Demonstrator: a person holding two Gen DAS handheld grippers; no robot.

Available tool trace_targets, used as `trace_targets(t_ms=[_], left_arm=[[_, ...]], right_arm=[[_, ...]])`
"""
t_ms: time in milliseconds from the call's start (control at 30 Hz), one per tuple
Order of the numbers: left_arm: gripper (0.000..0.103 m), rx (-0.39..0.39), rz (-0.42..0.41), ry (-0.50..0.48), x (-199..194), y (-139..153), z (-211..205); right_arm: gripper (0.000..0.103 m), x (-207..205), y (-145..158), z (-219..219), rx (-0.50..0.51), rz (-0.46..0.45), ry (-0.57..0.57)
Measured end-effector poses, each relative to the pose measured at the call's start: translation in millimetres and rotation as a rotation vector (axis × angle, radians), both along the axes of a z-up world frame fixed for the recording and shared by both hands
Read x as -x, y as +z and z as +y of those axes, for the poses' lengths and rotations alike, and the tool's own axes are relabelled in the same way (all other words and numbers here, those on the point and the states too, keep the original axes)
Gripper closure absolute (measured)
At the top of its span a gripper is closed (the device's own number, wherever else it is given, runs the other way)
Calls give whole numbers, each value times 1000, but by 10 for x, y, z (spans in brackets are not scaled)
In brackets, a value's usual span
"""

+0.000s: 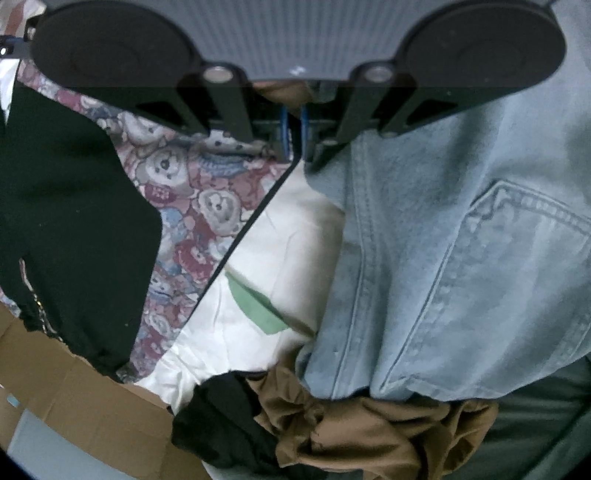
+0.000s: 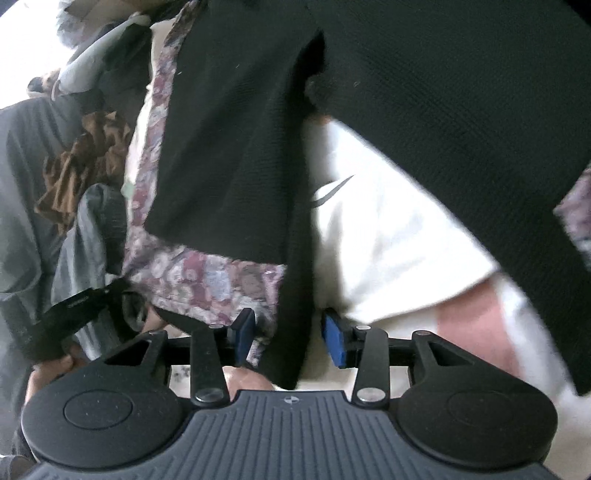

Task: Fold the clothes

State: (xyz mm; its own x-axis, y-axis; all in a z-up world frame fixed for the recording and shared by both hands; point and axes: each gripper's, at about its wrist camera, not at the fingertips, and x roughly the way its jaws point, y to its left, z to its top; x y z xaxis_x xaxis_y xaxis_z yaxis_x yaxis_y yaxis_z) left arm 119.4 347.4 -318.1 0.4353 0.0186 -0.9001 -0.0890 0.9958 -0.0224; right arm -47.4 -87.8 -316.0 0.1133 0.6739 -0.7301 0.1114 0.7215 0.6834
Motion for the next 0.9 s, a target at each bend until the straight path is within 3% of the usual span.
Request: trace_targets(t_ms=[67,367,467,567,733,800,833,900], left_arm=[[96,5,7,-4,-10,2,8],[96,116,46,3,42,179,74],[96,114,58,-19,76,189,51],[95,122,91,-36,63,39,44],[90,117,101,-26,61,-107,30],[90,115,95,-35,69,-100,11],[89,113,95,-41,71,-98,0],[88,105,103,-55,71,-96,-30]], right_arm=[[102,-34,-4,75,9,1,45],[102,-106,489,-36,51,-76,179],[102,-107,547,-45,76,-80,212],[101,-107,399,16,128,-55,216],[91,-134,362,54,139,-70,171],[62,-118,396,59,147,-91,173],[57,-115,418,64,157,-102,167],[55,-116,436,47,173,-112,147]])
